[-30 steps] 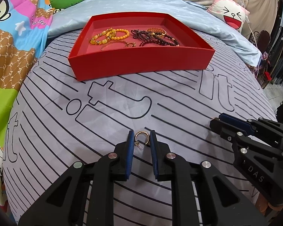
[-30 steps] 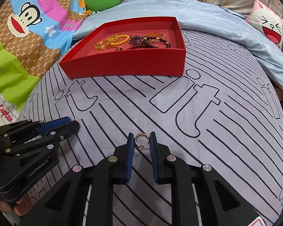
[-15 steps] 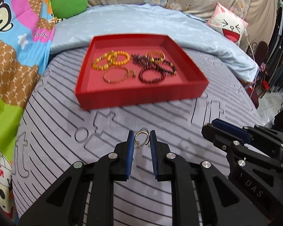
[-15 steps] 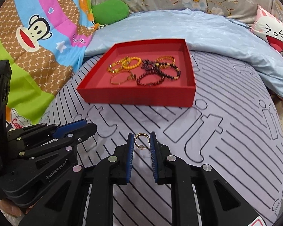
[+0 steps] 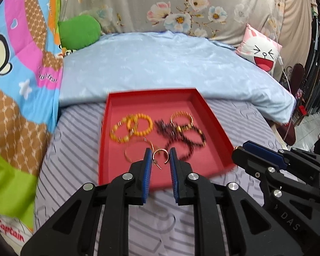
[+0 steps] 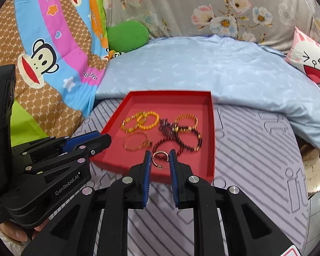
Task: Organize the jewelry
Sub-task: 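Carry both earrings into the red tray and open both tools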
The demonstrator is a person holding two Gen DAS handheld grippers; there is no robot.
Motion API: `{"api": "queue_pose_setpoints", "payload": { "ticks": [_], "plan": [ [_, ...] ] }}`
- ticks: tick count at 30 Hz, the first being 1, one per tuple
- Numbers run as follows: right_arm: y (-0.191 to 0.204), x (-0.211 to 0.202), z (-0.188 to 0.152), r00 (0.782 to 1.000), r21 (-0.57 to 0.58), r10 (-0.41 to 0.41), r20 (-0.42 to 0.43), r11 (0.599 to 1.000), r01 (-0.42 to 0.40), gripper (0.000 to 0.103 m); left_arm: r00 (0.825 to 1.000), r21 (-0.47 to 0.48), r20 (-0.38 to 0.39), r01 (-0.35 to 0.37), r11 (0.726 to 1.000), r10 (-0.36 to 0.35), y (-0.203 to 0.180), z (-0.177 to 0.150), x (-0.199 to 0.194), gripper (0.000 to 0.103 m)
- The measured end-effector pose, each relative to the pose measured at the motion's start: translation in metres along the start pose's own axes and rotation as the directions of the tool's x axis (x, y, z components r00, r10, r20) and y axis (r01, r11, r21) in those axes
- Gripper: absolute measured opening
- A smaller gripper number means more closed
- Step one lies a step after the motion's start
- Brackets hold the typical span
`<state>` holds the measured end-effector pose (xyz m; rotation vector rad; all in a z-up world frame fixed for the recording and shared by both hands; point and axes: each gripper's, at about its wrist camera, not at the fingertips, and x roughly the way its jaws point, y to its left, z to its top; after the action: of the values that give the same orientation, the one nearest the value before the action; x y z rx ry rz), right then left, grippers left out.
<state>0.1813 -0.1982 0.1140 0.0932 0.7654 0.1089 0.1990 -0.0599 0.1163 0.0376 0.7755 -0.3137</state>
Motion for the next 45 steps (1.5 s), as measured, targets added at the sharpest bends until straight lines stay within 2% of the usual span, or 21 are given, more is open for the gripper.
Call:
{"api": "queue_pose_setpoints", "payload": {
  "ticks": [9, 19, 29, 41, 45],
  "plan": [
    [-0.007, 0.049, 0.049, 1.000, 0.028, 0.026, -0.004, 0.999, -0.025, 0.016, 0.999, 0.005, 0.012, -0.038, 0.999, 0.038, 0.010, 0.051, 0.045, 0.016],
    [-0.024, 0.108, 0.081, 0.999, 0.063, 0.018, -0.034, 0.998, -0.016, 0.016, 0.998, -0.009, -0.021, -0.054, 0.998, 0.054, 0.022, 0.079, 0.100, 0.016],
    [-0.031, 0.150, 0.083, 0.995, 0.070, 0.005, -0.098, 0.998, 0.002, 0.016, 0.993, -0.023, -0.101, -0.060, 0.998, 0.057, 0.031, 0.080, 0.146, 0.016],
    [-0.034, 0.169, 0.075, 0.988, 0.083, 0.003, -0.153, 0.997, 0.010, 0.017, 0.985, -0.022, -0.159, -0.067, 0.998, 0.062, 0.032, 0.071, 0.164, 0.017],
    [-0.033, 0.168, 0.072, 0.989, 0.086, 0.001, -0.151, 0.996, 0.012, 0.018, 0.984, -0.021, -0.157, -0.083, 0.996, 0.079, 0.032, 0.069, 0.165, 0.026]
  ]
}}
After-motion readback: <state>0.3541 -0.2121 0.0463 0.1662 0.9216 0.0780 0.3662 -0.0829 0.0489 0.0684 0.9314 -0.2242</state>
